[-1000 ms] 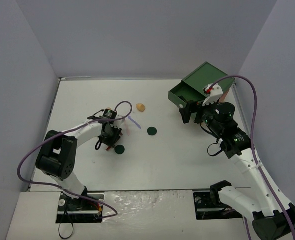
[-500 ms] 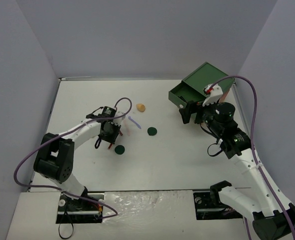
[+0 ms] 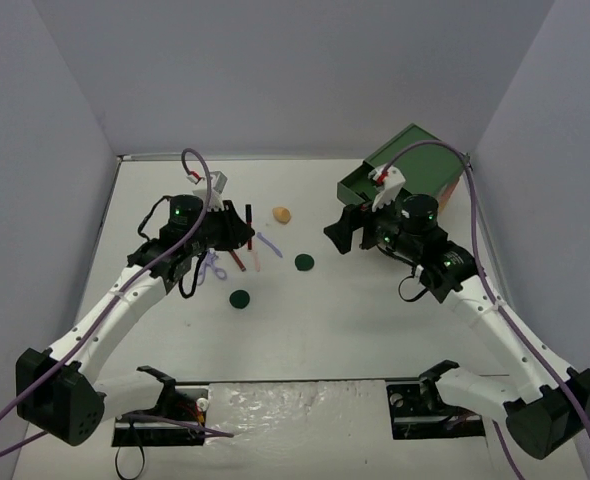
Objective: Organize the makeup
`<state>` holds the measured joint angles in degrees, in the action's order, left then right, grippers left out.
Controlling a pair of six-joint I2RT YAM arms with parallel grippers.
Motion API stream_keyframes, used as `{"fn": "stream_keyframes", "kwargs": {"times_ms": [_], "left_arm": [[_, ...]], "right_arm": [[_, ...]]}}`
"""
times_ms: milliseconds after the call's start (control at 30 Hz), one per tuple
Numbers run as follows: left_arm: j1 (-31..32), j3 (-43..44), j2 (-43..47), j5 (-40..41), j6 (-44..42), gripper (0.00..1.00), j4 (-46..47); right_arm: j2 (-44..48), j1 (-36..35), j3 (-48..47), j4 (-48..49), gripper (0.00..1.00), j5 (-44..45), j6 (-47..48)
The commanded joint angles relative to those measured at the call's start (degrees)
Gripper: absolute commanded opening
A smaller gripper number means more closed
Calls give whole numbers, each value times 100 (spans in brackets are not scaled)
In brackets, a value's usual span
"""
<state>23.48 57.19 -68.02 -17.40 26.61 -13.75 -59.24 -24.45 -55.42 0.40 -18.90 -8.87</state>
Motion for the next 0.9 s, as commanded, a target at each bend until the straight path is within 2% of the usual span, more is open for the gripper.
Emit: {"fn": "stream_keyframes", "kwargs": {"times_ms": [0, 200, 533, 700, 867], "left_arm": [[248, 16, 166, -151, 1692, 0, 1892], [556, -38, 157, 167, 2535, 0, 2839], [721, -164, 174, 285, 3177, 0, 3525], [813, -189, 176, 282, 3201, 0, 3587], [877, -302, 154, 254, 3287, 0, 3783]], "right_arm": [[-472, -721, -525, 811, 89, -45, -214], [-1038, -1394, -828, 1333, 87, 134, -450], [-1574, -1716, -1189, 1448, 84, 338, -317], [-1687, -1745, -1267, 1505, 76, 333, -291], [-1778, -1747, -1360, 1521, 63, 393, -238]]}}
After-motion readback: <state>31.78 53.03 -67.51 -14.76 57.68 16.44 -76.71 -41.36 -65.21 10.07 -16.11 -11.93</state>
